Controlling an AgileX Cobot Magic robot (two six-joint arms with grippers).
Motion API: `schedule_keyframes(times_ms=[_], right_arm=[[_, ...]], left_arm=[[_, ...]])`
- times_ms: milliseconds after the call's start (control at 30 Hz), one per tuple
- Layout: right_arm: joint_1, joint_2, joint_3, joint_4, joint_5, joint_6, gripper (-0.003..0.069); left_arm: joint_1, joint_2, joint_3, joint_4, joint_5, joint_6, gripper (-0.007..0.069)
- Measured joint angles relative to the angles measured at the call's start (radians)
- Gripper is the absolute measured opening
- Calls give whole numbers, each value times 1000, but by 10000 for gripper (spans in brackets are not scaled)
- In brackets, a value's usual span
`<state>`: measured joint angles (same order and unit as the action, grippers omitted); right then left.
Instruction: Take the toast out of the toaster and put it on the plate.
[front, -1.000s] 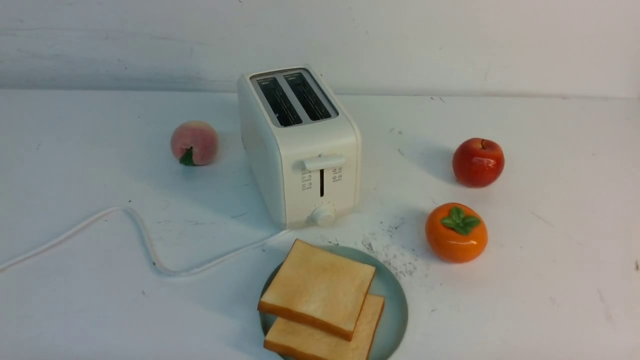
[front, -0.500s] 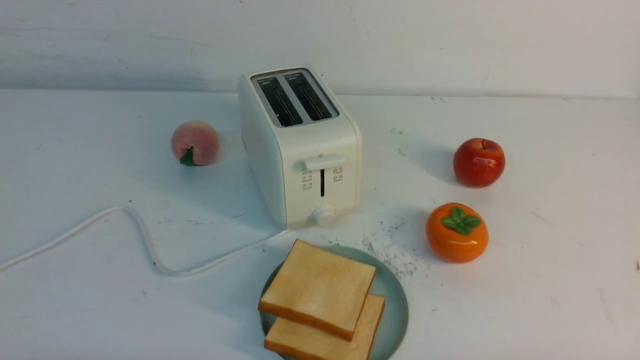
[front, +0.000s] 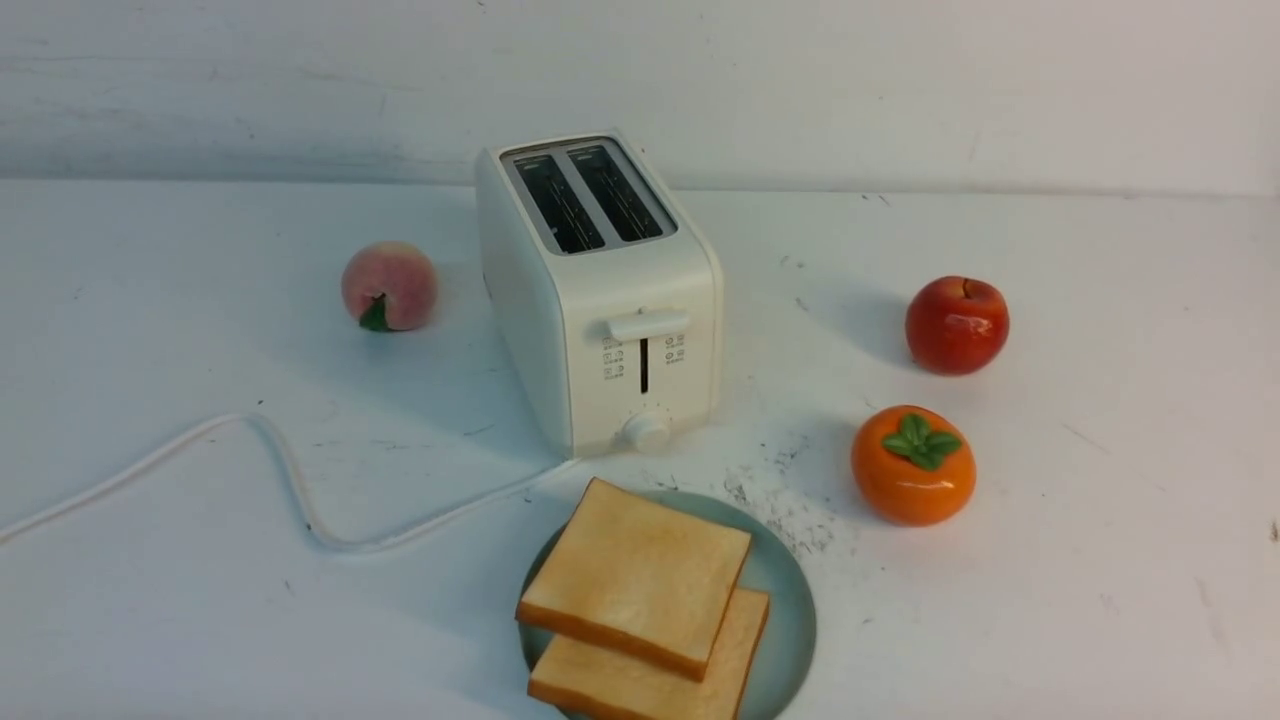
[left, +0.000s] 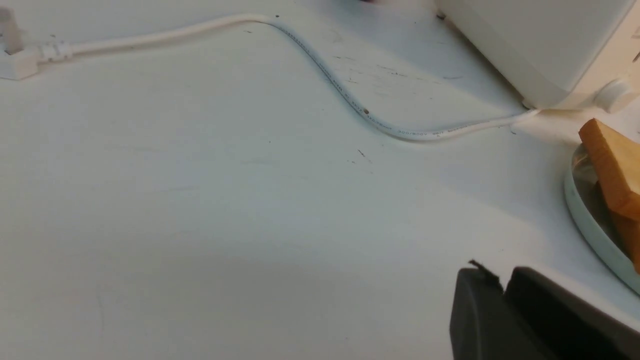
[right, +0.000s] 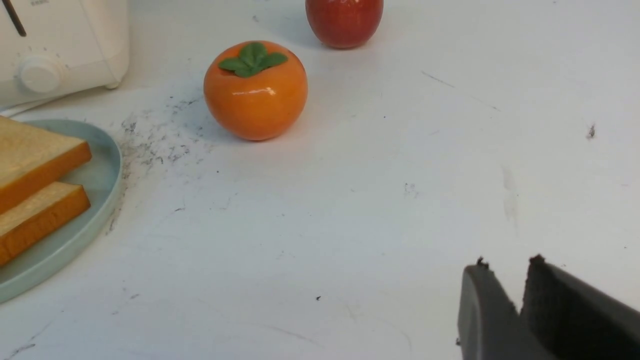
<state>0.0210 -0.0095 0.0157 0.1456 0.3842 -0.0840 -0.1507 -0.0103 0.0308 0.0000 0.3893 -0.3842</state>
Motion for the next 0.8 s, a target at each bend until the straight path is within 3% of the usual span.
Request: schedule_keyframes(times_ms=[800], right_arm=[[0, 0, 0, 0, 0, 0, 164]], left_arm=[[0, 0, 0, 0, 0, 0, 91]])
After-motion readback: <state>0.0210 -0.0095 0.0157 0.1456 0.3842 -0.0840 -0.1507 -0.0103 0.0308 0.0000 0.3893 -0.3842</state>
